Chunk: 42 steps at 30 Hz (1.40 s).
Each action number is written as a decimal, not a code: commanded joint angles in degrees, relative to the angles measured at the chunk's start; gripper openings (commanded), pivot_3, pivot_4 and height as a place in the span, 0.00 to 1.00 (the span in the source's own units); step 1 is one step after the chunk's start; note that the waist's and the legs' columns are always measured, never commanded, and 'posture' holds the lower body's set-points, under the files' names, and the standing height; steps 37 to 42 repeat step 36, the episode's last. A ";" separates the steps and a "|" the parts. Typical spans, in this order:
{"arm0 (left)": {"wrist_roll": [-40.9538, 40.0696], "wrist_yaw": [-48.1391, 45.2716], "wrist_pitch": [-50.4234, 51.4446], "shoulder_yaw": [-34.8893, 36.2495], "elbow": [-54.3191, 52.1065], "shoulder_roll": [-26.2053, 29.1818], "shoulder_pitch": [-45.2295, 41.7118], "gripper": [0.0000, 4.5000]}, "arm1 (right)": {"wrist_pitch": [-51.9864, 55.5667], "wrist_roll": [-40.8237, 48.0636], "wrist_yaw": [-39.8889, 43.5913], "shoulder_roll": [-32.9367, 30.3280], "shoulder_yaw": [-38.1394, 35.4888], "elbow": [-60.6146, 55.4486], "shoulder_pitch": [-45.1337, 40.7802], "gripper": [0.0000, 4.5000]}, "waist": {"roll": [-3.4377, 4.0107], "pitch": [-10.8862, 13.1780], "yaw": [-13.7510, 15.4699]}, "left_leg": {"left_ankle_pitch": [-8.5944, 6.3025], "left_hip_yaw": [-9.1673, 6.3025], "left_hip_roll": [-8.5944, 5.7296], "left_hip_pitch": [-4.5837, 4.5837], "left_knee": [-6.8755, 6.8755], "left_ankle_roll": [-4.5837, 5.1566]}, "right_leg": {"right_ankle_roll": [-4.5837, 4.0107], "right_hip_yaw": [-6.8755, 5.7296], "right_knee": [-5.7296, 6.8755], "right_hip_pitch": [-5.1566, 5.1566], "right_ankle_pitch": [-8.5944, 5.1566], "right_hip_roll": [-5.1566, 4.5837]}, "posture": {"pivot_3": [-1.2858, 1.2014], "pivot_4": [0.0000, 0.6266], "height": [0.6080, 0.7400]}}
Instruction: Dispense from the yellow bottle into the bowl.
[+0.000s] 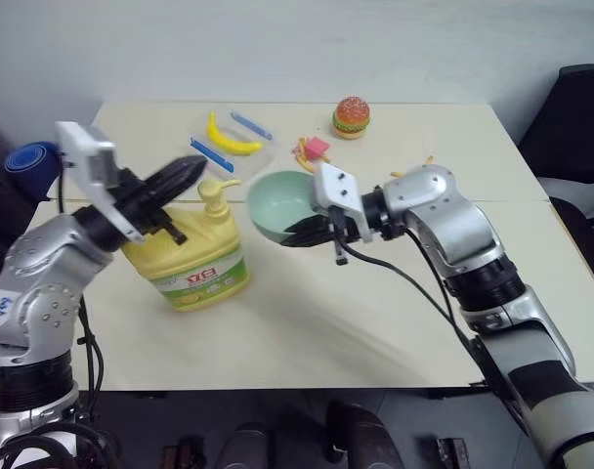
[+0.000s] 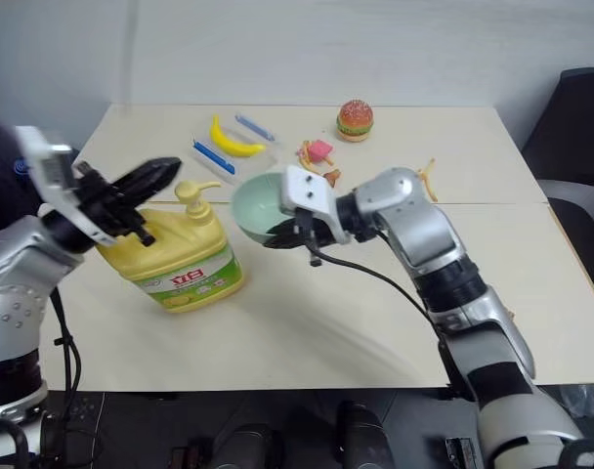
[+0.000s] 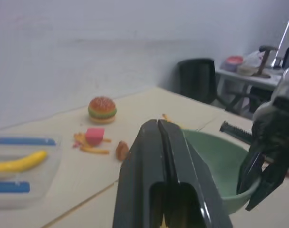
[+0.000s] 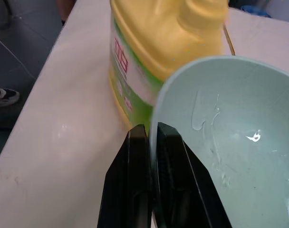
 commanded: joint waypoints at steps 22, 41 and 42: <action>15.28 -18.49 -20.23 6.67 -7.32 -5.70 49.52 0.34 | -37.05 10.63 0.69 -6.82 -17.60 13.10 30.85 0.48 | 0.11 0.21 0.45 | -0.14 -0.03 0.06 0.19 -0.08 0.23 | -0.05 -0.05 -0.47 0.27 -0.01 -0.14 | 0.52 0.24 1.00; 28.82 -15.04 -36.37 4.33 3.89 -8.82 54.80 0.76 | -31.36 19.69 -5.42 -8.18 -33.27 -5.28 60.90 0.99 | 0.17 0.24 1.59 | -0.85 0.19 0.10 0.22 -0.08 0.87 | -0.17 0.15 -0.79 0.42 -0.06 -0.20 | 0.52 0.24 1.00; 28.82 -15.04 -36.37 4.33 3.89 -8.82 54.80 0.76 | -31.36 19.69 -5.42 -8.18 -33.27 -5.28 60.90 0.99 | 0.17 0.24 1.59 | -0.85 0.19 0.10 0.22 -0.08 0.87 | -0.17 0.15 -0.79 0.42 -0.06 -0.20 | 0.52 0.24 1.00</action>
